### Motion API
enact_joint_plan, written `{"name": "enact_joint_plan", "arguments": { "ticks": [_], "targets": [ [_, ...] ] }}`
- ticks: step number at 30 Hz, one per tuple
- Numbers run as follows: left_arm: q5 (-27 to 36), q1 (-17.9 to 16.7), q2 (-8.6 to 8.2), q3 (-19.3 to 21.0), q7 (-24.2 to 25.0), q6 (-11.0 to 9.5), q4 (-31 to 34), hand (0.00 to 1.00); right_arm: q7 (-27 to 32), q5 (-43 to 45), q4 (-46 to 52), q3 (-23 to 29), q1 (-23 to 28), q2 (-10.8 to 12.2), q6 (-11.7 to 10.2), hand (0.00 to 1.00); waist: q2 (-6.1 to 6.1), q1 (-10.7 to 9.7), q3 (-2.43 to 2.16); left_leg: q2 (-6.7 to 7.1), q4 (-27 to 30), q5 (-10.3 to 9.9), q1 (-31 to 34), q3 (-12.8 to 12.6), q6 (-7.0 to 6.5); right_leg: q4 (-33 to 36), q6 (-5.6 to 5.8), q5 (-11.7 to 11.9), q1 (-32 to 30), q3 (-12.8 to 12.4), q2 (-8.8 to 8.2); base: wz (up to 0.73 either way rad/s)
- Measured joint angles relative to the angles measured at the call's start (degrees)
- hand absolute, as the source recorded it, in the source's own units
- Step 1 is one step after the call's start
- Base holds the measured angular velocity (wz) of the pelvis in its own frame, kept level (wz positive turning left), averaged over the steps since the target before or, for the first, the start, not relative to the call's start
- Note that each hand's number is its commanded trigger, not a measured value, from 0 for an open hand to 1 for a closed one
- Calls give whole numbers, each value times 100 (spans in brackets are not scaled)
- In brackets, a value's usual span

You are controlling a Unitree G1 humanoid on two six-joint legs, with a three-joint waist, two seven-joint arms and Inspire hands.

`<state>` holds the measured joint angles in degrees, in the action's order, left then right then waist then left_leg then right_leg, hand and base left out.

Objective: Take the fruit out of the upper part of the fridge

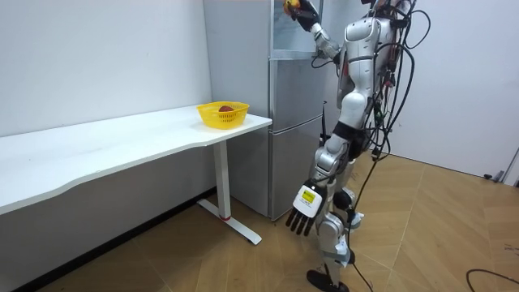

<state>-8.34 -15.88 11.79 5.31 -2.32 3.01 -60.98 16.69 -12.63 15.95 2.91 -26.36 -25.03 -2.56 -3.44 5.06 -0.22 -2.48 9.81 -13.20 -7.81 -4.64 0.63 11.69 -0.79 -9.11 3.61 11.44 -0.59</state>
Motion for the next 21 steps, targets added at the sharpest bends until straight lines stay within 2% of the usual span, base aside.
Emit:
{"name": "enact_joint_plan", "arguments": {
  "ticks": [2,4,7,9,13,21],
  "targets": [
    [-1,-29,-1,-6,11,-106,-99,0,-63,227,335,-196,158,23,-76,100,-7,11,-2,-8,-5,1,-24,-6,0,8,-3,2,11,-7,7,-2],
    [1,-15,-2,-70,19,-106,-133,0,-221,479,567,-387,319,52,-188,100,-21,19,4,-8,-14,1,-33,-4,0,8,-3,2,20,-2,7,0],
    [-17,31,-7,-207,48,-121,-155,0,-468,956,707,-667,424,304,-251,100,-20,36,9,-4,-18,0,-26,-4,-1,8,-2,3,20,7,1,0],
    [-15,74,-6,-242,60,-178,-204,0,-570,1266,771,-776,423,431,-264,100,-8,137,16,-4,-24,-1,-7,-5,-1,9,-2,3,1,1,3,0],
    [7,179,-2,-349,67,-341,-274,0,-828,1916,838,-1092,419,493,-393,100,19,299,34,-8,-32,-1,-2,2,-1,9,-2,3,-12,10,6,0],
    [93,302,12,-378,205,-338,-556,0,-1174,2468,910,-1548,419,504,-398,100,-63,441,43,-8,-43,-1,37,68,-1,0,-1,2,-25,95,-4,3]
  ]
}}
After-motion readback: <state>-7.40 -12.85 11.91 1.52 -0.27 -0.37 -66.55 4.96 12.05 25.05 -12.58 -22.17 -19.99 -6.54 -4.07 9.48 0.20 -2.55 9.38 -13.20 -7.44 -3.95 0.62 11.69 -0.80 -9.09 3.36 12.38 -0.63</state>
